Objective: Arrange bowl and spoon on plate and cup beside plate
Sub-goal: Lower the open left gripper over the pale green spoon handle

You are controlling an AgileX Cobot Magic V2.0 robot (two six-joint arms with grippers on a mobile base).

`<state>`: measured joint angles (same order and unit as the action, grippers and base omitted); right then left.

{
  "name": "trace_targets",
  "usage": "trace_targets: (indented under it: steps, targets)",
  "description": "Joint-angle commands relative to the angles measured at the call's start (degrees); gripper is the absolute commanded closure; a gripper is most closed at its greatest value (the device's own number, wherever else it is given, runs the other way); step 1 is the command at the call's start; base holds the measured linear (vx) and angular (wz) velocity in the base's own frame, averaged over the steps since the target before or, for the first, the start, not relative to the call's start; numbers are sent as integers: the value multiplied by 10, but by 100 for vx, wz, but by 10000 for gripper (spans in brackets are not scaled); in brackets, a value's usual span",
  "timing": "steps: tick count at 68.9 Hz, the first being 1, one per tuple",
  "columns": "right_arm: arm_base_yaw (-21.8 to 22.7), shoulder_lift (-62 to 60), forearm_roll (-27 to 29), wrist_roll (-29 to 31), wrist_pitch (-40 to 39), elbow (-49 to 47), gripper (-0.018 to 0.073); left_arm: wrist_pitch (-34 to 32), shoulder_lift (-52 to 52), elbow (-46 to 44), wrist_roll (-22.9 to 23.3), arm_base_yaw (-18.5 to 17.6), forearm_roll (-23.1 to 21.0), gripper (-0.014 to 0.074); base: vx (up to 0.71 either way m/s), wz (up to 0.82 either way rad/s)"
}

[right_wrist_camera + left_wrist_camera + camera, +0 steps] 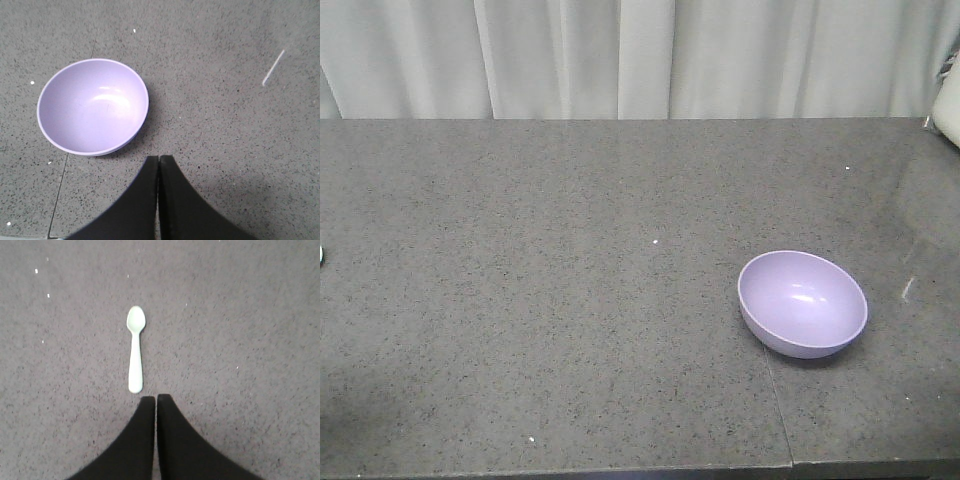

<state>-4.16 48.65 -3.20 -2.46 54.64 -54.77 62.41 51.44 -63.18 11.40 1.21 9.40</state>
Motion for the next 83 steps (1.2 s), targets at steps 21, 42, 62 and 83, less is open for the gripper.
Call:
trace_targets:
  steps: [21, 42, 62, 83]
  targets:
    - [0, 20, 0, 6, -25, -27, 565, -1, 32, -21, 7, -3, 2, 603, 0, 0]
    - [0, 20, 0, 7, -19, -27, 326, 0, 32, -21, 7, -3, 5, 478, 0, 0]
    - [0, 20, -2, 7, -18, -27, -20, 1, 32, -21, 8, -3, 24, 50, 0, 0]
    - [0, 20, -2, 7, -23, -27, -34, 11, 85, -43, 8, -1, 47, -6, 0, 0]
